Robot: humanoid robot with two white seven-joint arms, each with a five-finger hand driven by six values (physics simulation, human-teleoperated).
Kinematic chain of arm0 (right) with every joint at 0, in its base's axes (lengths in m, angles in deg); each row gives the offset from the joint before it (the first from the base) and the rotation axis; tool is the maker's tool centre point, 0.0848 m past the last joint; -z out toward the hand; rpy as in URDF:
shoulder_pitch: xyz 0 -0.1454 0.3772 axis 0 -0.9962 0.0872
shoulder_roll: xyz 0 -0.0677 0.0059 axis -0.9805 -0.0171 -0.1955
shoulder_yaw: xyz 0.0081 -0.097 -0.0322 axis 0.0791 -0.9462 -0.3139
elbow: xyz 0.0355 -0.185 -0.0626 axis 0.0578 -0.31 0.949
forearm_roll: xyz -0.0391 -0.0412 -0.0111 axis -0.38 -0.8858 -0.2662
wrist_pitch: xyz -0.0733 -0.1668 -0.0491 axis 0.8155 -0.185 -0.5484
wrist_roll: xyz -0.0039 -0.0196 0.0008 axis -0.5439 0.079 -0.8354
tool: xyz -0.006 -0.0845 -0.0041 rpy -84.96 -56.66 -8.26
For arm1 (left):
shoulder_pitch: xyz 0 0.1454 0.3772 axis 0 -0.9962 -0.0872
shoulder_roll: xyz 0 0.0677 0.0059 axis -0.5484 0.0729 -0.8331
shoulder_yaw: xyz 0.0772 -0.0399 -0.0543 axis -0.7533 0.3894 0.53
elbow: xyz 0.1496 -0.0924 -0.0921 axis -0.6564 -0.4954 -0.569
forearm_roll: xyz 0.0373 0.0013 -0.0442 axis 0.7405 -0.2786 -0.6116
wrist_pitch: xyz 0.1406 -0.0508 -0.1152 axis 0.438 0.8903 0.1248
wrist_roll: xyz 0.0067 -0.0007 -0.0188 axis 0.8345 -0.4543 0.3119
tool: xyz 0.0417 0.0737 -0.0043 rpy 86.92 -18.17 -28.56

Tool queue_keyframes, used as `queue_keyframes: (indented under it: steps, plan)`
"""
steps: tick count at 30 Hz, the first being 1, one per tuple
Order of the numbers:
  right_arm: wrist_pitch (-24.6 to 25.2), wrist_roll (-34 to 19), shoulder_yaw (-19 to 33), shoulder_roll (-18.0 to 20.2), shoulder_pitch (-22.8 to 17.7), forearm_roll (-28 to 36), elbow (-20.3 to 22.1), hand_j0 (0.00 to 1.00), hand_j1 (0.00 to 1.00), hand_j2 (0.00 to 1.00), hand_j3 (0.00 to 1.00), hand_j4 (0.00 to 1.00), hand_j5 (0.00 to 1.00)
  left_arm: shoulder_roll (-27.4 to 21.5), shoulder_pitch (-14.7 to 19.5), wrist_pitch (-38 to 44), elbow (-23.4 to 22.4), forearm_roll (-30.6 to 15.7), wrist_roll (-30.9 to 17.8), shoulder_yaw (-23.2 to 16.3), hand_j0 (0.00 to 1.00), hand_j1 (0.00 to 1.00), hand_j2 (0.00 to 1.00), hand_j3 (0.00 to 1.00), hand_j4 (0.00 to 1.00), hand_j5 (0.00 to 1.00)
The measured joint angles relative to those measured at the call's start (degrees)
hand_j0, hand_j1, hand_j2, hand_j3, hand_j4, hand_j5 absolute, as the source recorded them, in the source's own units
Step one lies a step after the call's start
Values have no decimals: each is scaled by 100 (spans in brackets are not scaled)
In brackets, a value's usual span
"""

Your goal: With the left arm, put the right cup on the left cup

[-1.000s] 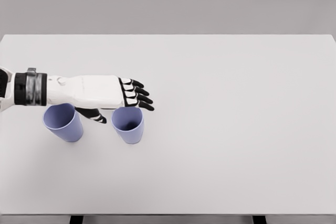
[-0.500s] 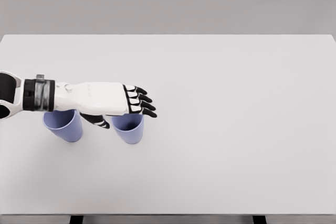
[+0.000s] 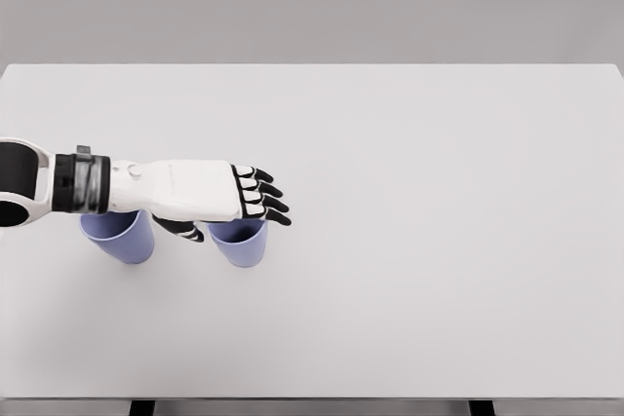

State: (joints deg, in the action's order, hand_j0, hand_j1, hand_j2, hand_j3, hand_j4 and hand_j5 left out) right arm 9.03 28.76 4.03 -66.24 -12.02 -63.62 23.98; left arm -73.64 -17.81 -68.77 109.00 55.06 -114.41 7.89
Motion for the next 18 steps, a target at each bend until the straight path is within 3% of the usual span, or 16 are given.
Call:
queue_keyframes:
  steps: [18]
  plan:
    - [0, 0, -1, 0, 9, 0, 0, 100, 100, 100, 100, 100, 100, 162, -18, 0, 0, 177, -1, -5, 100, 100, 100, 100, 100, 100]
